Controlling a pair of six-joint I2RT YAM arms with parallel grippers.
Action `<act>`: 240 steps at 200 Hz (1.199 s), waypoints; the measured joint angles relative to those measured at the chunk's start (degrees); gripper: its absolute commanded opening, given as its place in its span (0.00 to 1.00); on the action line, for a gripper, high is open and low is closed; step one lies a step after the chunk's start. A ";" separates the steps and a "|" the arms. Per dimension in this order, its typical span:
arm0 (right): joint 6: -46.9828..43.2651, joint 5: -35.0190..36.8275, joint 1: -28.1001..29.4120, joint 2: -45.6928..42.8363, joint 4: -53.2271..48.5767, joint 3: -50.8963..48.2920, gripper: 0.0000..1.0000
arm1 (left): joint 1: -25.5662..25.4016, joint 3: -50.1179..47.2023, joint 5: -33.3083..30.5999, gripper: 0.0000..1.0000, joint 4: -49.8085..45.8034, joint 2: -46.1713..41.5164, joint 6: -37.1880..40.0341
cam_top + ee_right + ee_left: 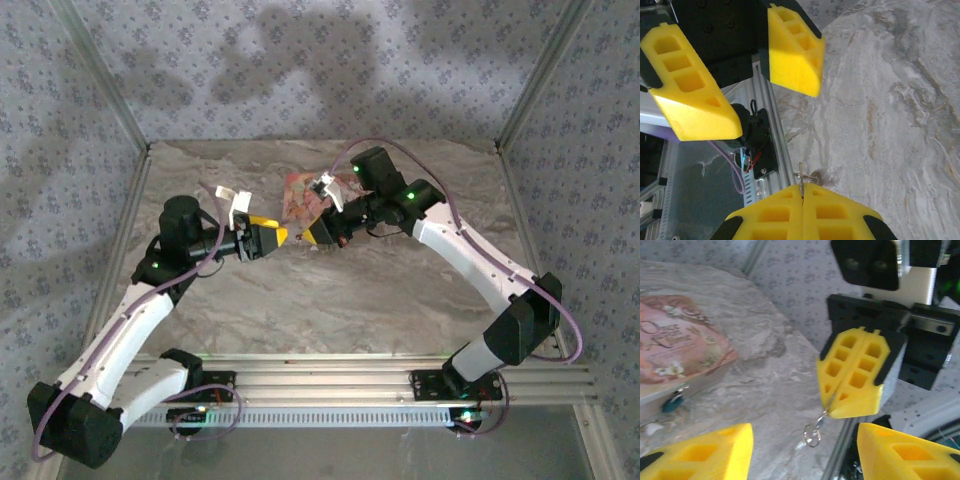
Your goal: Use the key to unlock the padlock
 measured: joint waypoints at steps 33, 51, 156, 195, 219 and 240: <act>-0.42 -1.84 0.00 0.00 -0.02 0.00 0.00 | -1.20 0.00 5.40 0.52 1.42 3.21 0.74; -0.42 -2.19 0.00 0.02 0.00 0.00 0.00 | -2.58 0.00 6.78 0.52 1.36 4.13 1.84; 0.63 -2.49 -0.31 0.00 0.17 -0.17 0.29 | -3.85 0.61 7.91 0.00 0.28 6.97 5.18; 7.72 -1.73 -2.75 -3.30 7.26 -4.55 0.55 | -4.15 0.50 3.65 0.00 0.68 6.84 3.52; 16.06 2.43 -5.95 -9.29 16.46 -11.91 0.57 | -4.15 -2.38 0.00 0.00 5.33 6.19 -1.49; 22.27 6.60 -5.73 -12.81 23.67 -17.05 0.59 | -4.63 -5.75 -1.73 0.00 11.04 6.67 -7.39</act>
